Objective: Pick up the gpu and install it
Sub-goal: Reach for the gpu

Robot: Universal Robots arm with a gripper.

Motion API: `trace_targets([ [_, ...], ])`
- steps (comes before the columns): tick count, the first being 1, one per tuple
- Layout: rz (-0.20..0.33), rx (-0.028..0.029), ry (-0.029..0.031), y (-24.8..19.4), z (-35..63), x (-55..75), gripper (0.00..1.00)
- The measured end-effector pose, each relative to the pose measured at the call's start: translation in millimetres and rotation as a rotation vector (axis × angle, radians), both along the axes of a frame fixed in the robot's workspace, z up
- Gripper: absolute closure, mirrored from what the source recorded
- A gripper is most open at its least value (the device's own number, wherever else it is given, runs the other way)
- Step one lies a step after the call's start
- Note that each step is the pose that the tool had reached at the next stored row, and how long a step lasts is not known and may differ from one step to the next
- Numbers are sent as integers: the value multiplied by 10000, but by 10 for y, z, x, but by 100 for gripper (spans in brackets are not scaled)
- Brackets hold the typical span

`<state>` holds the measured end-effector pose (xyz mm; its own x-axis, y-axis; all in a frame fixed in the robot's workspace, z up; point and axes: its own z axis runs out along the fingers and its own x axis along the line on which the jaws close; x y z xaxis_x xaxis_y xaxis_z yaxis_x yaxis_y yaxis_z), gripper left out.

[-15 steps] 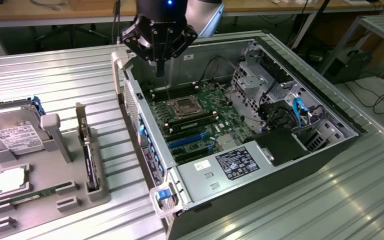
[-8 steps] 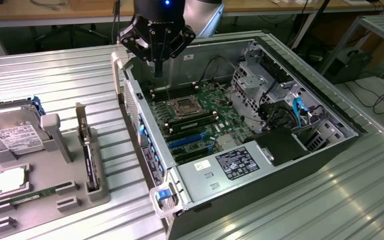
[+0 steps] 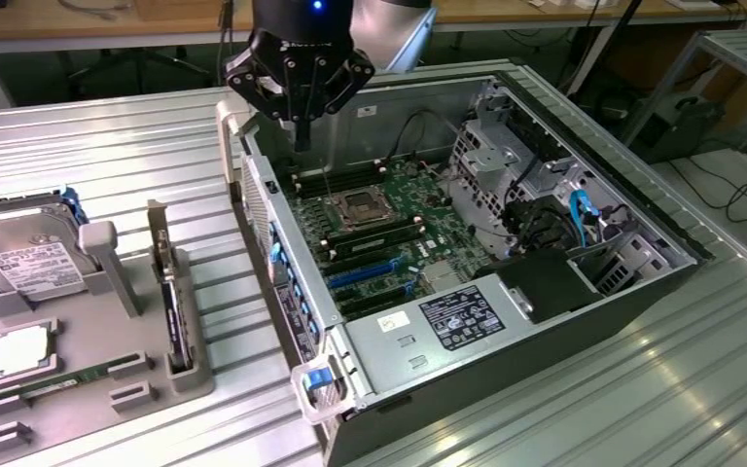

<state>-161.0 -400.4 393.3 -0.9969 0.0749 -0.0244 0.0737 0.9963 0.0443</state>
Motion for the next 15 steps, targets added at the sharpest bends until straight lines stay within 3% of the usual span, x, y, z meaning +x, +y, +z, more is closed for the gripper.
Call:
trace_targets([
  [15, 115, 0, -1, -12, 0, -208, 89],
])
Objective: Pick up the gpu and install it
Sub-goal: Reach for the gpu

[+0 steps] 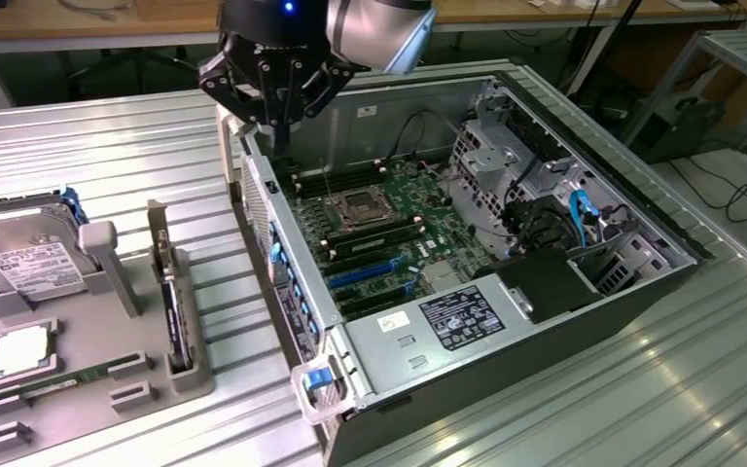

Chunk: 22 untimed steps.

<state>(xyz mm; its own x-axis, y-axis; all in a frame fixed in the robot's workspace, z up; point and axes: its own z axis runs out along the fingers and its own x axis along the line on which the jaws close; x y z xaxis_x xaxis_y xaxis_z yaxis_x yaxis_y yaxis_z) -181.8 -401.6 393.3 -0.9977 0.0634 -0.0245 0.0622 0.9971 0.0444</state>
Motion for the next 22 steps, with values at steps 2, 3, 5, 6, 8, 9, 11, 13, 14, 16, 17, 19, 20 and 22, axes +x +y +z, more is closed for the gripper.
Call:
trace_targets([
  [2, 16, 0, 0, -2, 0, -33, 89],
  [3, 22, 0, 0, -2, 0, -44, 89],
  [5, 32, 0, 0, -3, 0, -64, 89],
  [6, 37, 0, 0, -3, 0, -74, 89],
  [8, 48, 0, 0, -4, 0, -96, 89],
  [9, 53, 0, 0, -5, 0, -105, 89],
  [11, 63, 1, 0, -5, 0, -122, 89],
  [13, 75, -1, 0, -7, 0, -147, 89],
  [14, 80, -1, 1, -7, 1, -157, 89],
  [16, 91, 0, 0, -9, 0, -179, 89],
  [17, 97, 0, 0, -9, 0, -190, 89],
  [19, 107, 0, 0, -11, 0, -211, 89],
  [20, 112, 0, 0, -11, 0, -223, 89],
  [22, 122, 0, 0, -12, 0, -242, 89],
])
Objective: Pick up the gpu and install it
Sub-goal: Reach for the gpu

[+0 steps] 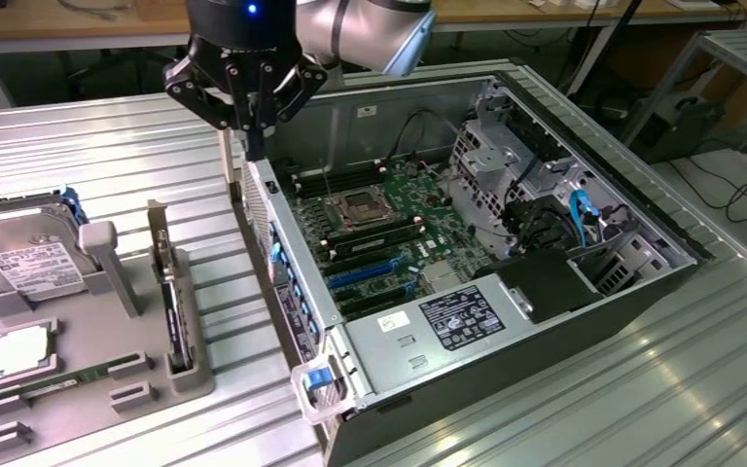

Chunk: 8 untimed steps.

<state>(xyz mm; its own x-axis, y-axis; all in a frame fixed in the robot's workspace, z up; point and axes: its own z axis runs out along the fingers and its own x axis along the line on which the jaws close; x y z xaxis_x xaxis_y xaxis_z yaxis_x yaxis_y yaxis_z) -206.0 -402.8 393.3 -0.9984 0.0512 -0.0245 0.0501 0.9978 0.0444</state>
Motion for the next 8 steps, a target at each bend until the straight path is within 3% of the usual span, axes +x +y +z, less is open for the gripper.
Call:
trace_targets([
  [8, 43, 0, 0, -6, 0, -89, 89],
])
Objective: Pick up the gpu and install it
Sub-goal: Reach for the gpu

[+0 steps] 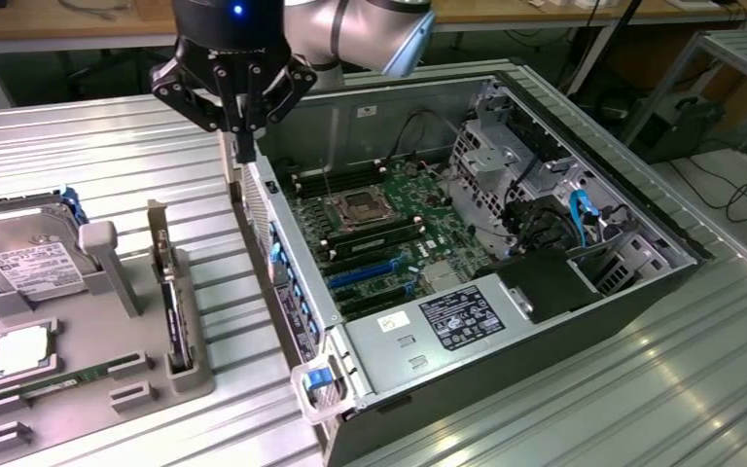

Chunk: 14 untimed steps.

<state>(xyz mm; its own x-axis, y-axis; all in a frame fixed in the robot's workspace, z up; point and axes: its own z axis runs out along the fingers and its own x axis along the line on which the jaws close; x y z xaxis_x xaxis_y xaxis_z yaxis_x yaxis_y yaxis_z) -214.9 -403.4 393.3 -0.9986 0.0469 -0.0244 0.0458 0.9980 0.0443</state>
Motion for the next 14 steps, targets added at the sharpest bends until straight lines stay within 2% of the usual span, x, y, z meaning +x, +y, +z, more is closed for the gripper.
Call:
trace_targets([
  [14, 87, 0, 0, -18, 0, -190, 89],
])
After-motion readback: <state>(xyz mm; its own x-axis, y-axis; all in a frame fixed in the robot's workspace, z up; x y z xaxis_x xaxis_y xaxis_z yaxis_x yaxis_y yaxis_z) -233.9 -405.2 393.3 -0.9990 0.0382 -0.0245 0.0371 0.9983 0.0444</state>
